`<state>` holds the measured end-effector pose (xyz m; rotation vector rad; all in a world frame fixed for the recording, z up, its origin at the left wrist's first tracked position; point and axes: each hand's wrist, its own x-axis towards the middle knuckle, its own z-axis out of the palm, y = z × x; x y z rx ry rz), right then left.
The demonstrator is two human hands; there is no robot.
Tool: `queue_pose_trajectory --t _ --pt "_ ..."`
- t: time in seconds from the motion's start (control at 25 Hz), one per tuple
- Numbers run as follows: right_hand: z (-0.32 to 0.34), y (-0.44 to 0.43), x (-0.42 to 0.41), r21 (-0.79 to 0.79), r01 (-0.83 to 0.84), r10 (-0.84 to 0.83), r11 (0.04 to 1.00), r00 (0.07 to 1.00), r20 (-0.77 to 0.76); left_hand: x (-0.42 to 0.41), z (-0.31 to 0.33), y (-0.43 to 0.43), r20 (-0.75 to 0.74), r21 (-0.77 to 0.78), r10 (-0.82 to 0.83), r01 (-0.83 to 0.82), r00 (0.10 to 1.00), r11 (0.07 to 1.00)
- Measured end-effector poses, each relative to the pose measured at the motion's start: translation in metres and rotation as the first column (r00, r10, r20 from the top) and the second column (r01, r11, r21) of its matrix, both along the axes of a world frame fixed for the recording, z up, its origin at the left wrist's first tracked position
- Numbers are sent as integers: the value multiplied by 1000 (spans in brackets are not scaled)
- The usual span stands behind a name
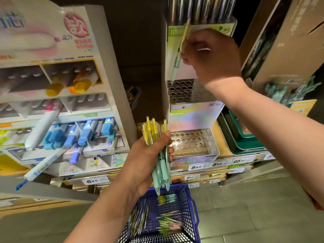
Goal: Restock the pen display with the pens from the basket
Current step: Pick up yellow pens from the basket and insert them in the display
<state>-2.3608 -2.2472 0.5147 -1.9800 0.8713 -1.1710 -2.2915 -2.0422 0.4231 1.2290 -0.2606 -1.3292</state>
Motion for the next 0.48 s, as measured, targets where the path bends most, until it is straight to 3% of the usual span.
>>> queue_pose_trajectory --t 0.28,0.48 --pt "-15 1 10 -46 -14 -1 999 951 -309 -4 -4 -1 4 -11 -5 5 1000 1000" --pt "-18 2 9 -8 3 -5 1000 925 -381 -6 -7 -3 49 -13 3 -2 999 1000"
